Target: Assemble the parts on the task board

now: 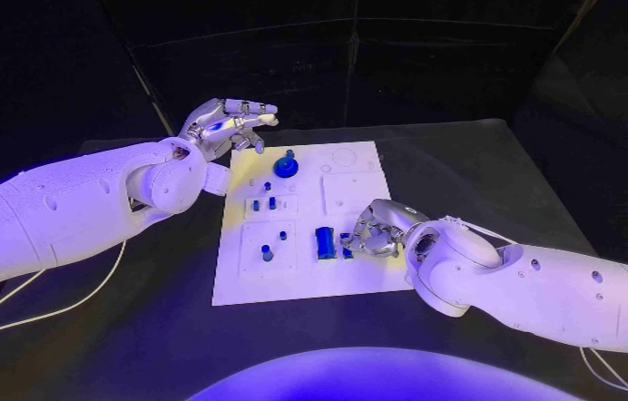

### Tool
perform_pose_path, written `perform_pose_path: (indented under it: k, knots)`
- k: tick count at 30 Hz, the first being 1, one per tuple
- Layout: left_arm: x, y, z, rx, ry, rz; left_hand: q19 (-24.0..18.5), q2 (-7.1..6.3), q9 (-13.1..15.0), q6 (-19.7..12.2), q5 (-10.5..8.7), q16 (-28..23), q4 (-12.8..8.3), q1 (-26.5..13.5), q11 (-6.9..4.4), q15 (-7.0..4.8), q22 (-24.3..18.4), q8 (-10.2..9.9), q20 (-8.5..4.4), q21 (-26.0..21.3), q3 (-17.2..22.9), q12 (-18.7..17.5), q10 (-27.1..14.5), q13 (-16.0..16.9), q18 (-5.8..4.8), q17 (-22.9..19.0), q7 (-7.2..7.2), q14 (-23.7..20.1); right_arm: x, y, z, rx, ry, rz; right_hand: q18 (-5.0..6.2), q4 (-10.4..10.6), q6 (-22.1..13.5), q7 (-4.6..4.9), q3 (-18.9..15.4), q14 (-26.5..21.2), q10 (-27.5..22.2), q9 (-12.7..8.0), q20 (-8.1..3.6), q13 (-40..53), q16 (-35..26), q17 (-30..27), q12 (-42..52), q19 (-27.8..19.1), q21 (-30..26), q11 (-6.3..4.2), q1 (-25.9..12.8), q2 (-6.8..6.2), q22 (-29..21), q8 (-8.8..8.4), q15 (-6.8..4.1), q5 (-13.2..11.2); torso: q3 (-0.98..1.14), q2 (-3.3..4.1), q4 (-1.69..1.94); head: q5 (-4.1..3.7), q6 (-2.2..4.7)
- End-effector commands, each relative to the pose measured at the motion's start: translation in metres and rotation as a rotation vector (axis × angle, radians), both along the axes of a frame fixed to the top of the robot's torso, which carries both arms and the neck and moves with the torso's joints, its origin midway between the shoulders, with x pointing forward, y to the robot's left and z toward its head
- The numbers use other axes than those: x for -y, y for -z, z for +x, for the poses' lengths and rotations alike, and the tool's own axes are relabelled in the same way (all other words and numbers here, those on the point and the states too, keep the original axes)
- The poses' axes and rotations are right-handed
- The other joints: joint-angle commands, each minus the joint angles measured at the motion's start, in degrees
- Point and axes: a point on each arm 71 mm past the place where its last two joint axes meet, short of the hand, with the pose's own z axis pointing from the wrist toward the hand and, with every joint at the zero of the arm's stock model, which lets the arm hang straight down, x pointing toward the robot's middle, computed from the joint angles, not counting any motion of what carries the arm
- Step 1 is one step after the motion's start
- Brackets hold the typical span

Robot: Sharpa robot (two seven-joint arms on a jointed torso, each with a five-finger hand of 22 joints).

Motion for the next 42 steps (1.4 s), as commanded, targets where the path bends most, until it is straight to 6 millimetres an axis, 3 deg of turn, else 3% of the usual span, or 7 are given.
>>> perform_pose_path:
  k: [1,6,11,15,23,30,42]
  knots:
    - [0.001,-0.001,0.0,0.003,0.011,-0.005,-0.07,0.13,-0.01,-0.27,-0.21,0.2,0.39,-0.57,-0.03,0.02,0.06,0.18,0.33,-0.01,0.03,0.19,-0.41,0.0,0.83,-0.09,-0.08,-0.18,0.0,-0.001,0.0,0.004,-0.012,-0.007,-0.95,0.03,-0.49,0.07,-0.4,5.6,0.41,0.08,-0.09,5.25,0.07,12.9,-0.32,-0.1,-0.39,-0.27,-0.28,0.13,-0.06,0.39,-0.29,-0.4,-0.01,0.0,0.0,-0.07,-0.07]
    - [0.0,-0.001,0.0,0.003,0.01,-0.004,-0.07,0.13,-0.01,-0.27,-0.21,0.2,0.39,-0.57,-0.03,0.02,0.06,0.18,0.33,-0.01,0.03,0.19,-0.41,0.0,0.83,-0.09,-0.08,-0.18,0.003,-0.002,0.0,0.017,-0.018,0.005,-0.9,-0.49,-0.78,0.01,-0.91,5.58,0.32,0.25,-0.1,5.18,0.03,12.81,-0.45,-0.2,-0.57,-0.32,1.16,0.44,-0.29,0.54,-0.33,-0.96,0.01,-0.04,0.0,-0.06,0.0]
    - [0.0,-0.001,0.0,0.002,0.008,-0.004,-0.07,0.13,-0.01,-0.27,-0.21,0.2,0.39,-0.57,-0.03,0.02,0.06,0.18,0.33,-0.01,0.03,0.19,-0.41,0.0,0.83,-0.09,-0.08,-0.18,0.007,-0.005,-0.002,0.032,-0.051,0.058,-0.85,-0.91,-1.34,0.24,-2.54,5.55,0.04,0.47,0.0,4.96,-0.06,12.66,-0.79,-0.42,-0.94,-0.13,2.65,0.93,-0.73,0.72,-0.18,-4.48,0.04,-0.01,-0.03,0.01,0.05]
    - [-0.001,-0.001,0.0,0.002,0.008,-0.003,-0.07,0.13,-0.01,-0.27,-0.21,0.2,0.39,-0.57,-0.03,0.02,0.06,0.18,0.33,-0.01,0.03,0.19,-0.41,0.0,0.83,-0.09,-0.08,-0.18,0.01,-0.008,-0.006,0.03,-0.075,0.092,-0.86,-0.59,-1.43,0.32,-3.63,5.57,0.1,0.56,0.07,5.11,-0.02,12.74,-0.64,-0.39,-0.94,-0.06,2.54,1.08,-0.66,0.83,-0.12,-5.8,0.05,-0.04,-0.06,-0.04,0.07]
    - [-0.001,-0.001,0.0,0.003,0.008,-0.004,-0.07,0.13,-0.01,-0.27,-0.21,0.2,0.39,-0.57,-0.03,0.02,0.06,0.18,0.33,-0.01,0.03,0.19,-0.41,0.0,0.83,-0.09,-0.08,-0.18,0.018,-0.005,-0.008,-0.021,-0.087,0.079,-0.85,-0.47,-1.48,0.29,-4.64,5.57,0.11,0.64,0.1,5.18,-0.02,12.75,-0.59,-0.36,-0.94,-0.06,2.95,1.4,-0.59,0.97,-0.09,-7.09,-0.01,-0.01,-0.11,-0.23,0.09]
    - [0.0,-0.001,0.0,0.003,0.01,-0.005,-0.07,0.13,-0.01,-0.27,-0.21,0.2,0.39,-0.57,-0.03,0.02,0.06,0.18,0.33,-0.01,0.03,0.19,-0.41,0.0,0.83,-0.09,-0.08,-0.18,0.019,0.0,-0.006,-0.063,-0.088,0.042,-0.82,-1.25,-1.57,0.21,-5.2,5.54,0.03,0.71,0.09,5.14,-0.09,12.63,-0.67,-0.43,-1.07,-0.12,4.71,1.93,-0.71,1.08,-0.14,-8.02,0.02,0.01,0.16,-0.27,0.08]
    - [0.0,-0.001,0.0,0.003,0.01,-0.005,-0.07,0.13,-0.01,-0.27,-0.21,0.2,0.39,-0.57,-0.03,0.02,0.06,0.18,0.33,-0.01,0.03,0.19,-0.41,0.0,0.83,-0.09,-0.08,-0.18,0.017,0.004,-0.004,-0.078,-0.073,0.024,-0.83,-1.95,-1.59,0.12,-5.54,5.54,0.07,0.74,0.05,5.24,-0.09,12.63,-0.58,-0.42,-1.08,-0.19,6.13,2.59,-0.65,1.16,-0.19,-8.36,0.02,0.01,-0.03,-0.05,-0.04]
